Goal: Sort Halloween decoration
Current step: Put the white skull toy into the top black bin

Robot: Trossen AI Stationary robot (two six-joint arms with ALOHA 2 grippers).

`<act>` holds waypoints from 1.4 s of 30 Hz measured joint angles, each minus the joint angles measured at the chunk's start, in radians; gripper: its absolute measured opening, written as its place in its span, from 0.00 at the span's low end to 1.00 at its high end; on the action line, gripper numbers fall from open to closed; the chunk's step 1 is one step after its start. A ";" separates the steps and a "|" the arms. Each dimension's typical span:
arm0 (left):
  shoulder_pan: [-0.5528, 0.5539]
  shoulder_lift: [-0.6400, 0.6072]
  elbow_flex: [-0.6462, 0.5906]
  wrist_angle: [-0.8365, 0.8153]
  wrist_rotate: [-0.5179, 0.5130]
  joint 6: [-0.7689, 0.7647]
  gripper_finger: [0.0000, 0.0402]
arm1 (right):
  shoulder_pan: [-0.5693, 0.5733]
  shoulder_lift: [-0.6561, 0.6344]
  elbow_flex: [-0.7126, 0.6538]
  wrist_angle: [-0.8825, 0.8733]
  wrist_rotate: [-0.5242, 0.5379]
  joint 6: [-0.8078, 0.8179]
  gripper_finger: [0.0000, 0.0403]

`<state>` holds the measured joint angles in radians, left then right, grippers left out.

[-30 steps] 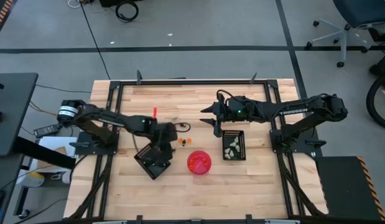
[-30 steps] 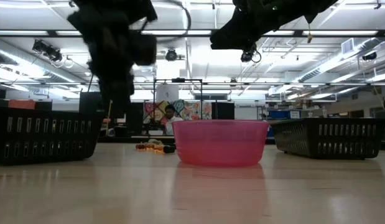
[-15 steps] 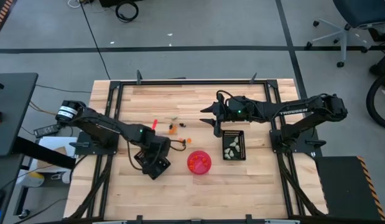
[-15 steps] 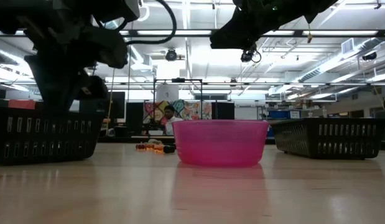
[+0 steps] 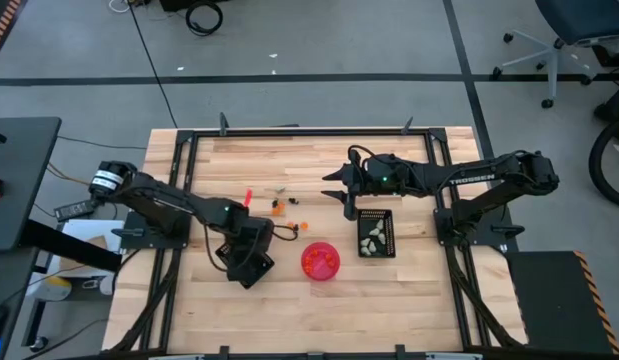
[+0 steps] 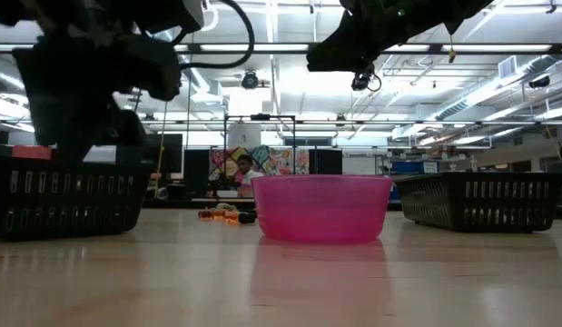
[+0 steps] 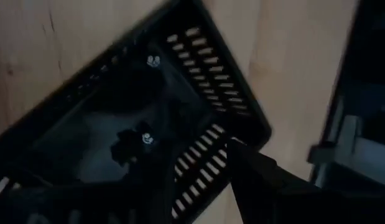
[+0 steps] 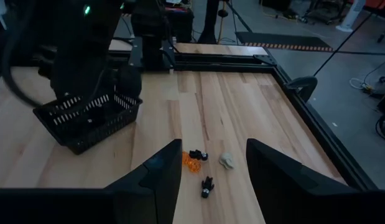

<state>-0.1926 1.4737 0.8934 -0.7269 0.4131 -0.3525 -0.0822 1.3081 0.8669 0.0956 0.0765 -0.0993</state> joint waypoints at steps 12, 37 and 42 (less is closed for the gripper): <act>0.243 -0.019 0.049 0.060 -0.298 -0.098 0.30 | -0.025 0.000 0.000 -0.010 0.000 -0.009 0.45; 0.562 0.157 0.017 0.314 -0.394 -0.154 0.44 | -0.042 0.000 0.000 -0.017 -0.001 0.002 0.45; 0.556 0.157 0.017 0.384 -0.395 0.089 0.55 | -0.042 0.000 0.000 -0.018 -0.001 0.002 0.45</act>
<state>0.3633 1.6306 0.9100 -0.3424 0.0181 -0.2637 -0.1242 1.3079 0.8669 0.0780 0.0757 -0.0971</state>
